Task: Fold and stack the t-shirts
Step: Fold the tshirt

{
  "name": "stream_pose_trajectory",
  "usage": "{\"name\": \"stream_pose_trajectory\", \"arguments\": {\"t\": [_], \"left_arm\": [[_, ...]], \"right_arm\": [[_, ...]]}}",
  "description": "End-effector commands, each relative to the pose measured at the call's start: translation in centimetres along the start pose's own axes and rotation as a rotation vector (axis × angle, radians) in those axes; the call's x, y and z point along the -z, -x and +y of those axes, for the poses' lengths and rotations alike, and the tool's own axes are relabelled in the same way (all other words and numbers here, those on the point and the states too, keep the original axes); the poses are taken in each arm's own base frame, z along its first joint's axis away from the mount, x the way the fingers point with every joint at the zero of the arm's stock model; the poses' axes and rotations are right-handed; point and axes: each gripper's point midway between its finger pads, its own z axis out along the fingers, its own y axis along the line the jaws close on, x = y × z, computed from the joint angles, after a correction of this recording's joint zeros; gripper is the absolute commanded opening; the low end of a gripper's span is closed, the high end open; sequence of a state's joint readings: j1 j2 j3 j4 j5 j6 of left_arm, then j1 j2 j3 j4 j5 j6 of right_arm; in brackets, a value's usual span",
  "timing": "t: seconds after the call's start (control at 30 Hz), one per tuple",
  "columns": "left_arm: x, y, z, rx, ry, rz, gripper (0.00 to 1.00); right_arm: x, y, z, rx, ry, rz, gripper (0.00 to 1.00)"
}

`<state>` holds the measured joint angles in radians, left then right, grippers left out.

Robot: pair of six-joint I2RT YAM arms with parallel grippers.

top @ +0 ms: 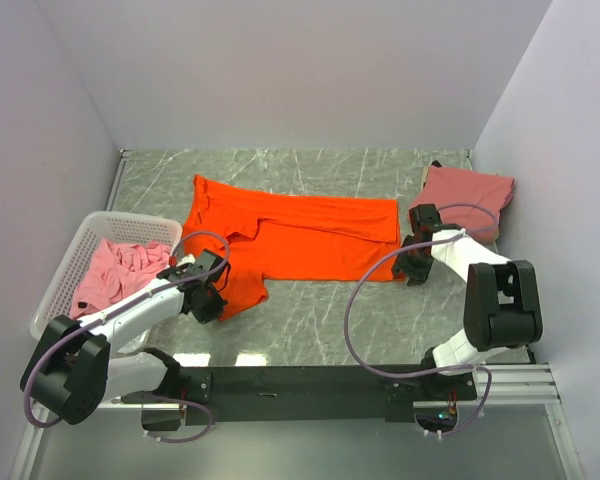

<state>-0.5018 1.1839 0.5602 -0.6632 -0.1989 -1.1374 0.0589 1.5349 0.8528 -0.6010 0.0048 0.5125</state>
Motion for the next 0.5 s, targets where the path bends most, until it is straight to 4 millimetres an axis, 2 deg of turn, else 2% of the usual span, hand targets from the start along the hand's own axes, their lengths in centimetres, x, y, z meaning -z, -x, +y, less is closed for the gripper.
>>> {"name": "stream_pose_trajectory", "arguments": {"t": [0.0,0.17,0.3,0.47], "left_arm": [[0.4,-0.1,-0.1,-0.017,-0.009,0.003,0.01],[0.4,0.0,-0.2,-0.024,-0.008,0.005,0.0],[0.4,0.1,-0.1,-0.028,-0.004,0.002,0.01],[0.9,0.2,-0.4,-0.028,-0.013,0.004,0.01]], "right_arm": [[0.4,3.2,0.4,-0.026,-0.009,-0.099,0.49],[-0.5,3.3,0.0,-0.034,-0.026,-0.084,0.49],[-1.2,2.3,-0.2,-0.032,-0.026,-0.054,0.48],[-0.8,1.4,-0.6,-0.039,-0.02,-0.046,0.43]]}}
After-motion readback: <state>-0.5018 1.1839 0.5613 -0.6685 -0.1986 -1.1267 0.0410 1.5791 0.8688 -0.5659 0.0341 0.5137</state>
